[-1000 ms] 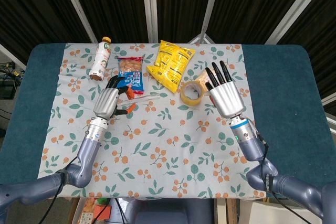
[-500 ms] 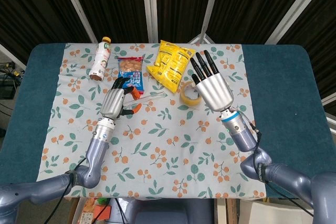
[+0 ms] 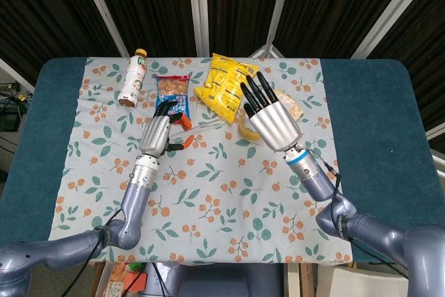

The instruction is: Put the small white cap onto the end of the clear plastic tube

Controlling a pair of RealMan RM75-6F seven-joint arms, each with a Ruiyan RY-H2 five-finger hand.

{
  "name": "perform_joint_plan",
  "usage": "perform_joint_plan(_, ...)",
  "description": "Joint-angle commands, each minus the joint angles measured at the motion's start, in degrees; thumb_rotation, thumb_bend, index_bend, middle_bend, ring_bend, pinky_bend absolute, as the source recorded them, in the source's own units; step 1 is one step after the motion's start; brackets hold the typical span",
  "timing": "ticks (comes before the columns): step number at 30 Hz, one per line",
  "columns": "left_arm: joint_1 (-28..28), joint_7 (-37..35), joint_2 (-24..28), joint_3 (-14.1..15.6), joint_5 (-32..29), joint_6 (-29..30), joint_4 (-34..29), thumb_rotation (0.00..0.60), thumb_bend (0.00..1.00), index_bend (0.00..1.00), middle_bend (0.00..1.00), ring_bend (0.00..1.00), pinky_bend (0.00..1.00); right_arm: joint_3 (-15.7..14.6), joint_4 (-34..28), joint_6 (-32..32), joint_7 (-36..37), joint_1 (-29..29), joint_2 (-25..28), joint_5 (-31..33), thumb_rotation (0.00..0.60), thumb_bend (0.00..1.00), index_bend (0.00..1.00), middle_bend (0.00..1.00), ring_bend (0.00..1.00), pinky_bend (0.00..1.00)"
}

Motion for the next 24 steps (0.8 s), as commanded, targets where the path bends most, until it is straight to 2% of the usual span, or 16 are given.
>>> perform_joint_plan(1,0.1,0.6,-0.1,-0.1,-0.6,0.2,-0.5,0.6,0.54,0.75,0.55,0.12,0.02,0.0,0.2,0.0,-0.2,0.1,-0.6,0.3,0.6,0.35,0.66,0.21,0.04,0.0)
perform_joint_plan(8,0.6,2.3,-1.3,-1.6,-4.0,1.5,-1.9,0.6,0.55,0.75,0.55,0.12,0.03,0.0,1.8,0.8,-0.9,0.7,-2.6,0.6,0.6,0.35,0.66,0.21,0.04,0.0)
perform_joint_plan(24,0.4,6.7,-0.7,-1.2,-6.3,0.9,-3.4,0.6,0.55,0.75,0.55,0.12,0.03,-0.3,3.4,1.5,-0.2,1.6,-4.3,0.9,0.6,0.35,0.66,0.21,0.04,0.0)
